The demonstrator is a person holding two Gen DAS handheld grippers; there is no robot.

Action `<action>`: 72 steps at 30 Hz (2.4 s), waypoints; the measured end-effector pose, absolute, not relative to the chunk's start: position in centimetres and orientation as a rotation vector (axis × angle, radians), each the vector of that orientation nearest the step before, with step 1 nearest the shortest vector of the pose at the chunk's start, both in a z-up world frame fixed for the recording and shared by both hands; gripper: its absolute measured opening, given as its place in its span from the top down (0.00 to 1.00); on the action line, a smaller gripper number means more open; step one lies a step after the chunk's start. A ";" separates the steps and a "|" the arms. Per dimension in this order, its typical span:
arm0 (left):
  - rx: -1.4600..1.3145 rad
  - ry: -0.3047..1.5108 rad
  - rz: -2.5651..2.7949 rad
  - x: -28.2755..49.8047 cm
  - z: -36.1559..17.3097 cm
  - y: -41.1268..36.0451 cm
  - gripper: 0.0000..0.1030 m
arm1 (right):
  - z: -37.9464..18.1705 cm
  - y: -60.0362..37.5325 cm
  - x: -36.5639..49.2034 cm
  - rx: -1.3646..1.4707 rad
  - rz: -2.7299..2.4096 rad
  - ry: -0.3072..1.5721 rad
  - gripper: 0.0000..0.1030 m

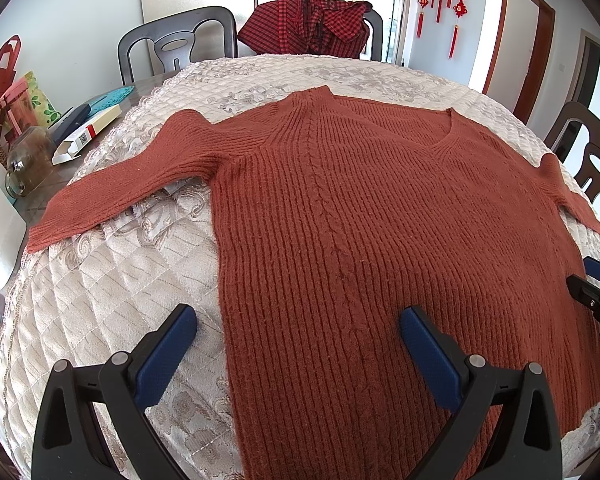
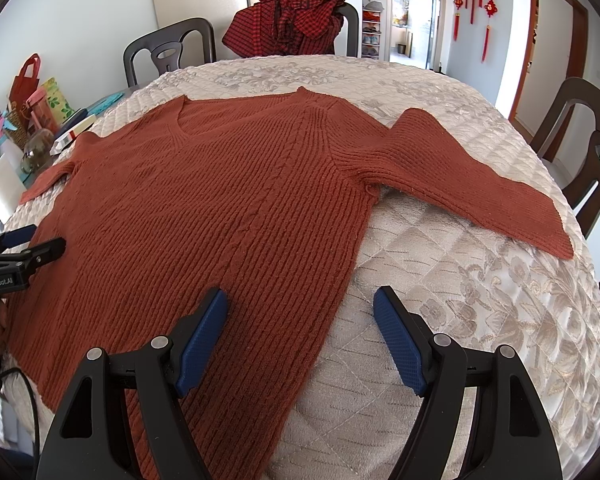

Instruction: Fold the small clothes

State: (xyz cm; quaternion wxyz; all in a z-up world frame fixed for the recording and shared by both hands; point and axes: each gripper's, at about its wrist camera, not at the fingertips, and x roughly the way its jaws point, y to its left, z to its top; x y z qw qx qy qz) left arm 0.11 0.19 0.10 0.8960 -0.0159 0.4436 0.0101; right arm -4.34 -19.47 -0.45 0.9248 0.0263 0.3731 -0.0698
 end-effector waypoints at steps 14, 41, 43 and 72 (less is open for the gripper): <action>-0.033 0.918 0.021 0.1 0.1 0.2 0.00 | -0.5 -19.4 -4.3 0.053 -0.144 0.766 0.26; -0.037 0.926 0.030 0.3 0.1 0.5 0.00 | -0.5 -19.4 -4.3 0.053 -0.144 0.767 0.26; -0.038 0.932 0.030 0.3 0.1 0.6 0.00 | -0.5 -19.4 -4.3 0.053 -0.144 0.766 0.26; -0.129 0.889 0.062 0.5 1.5 4.4 0.01 | 2.1 -17.1 -2.7 0.047 -0.047 0.746 0.26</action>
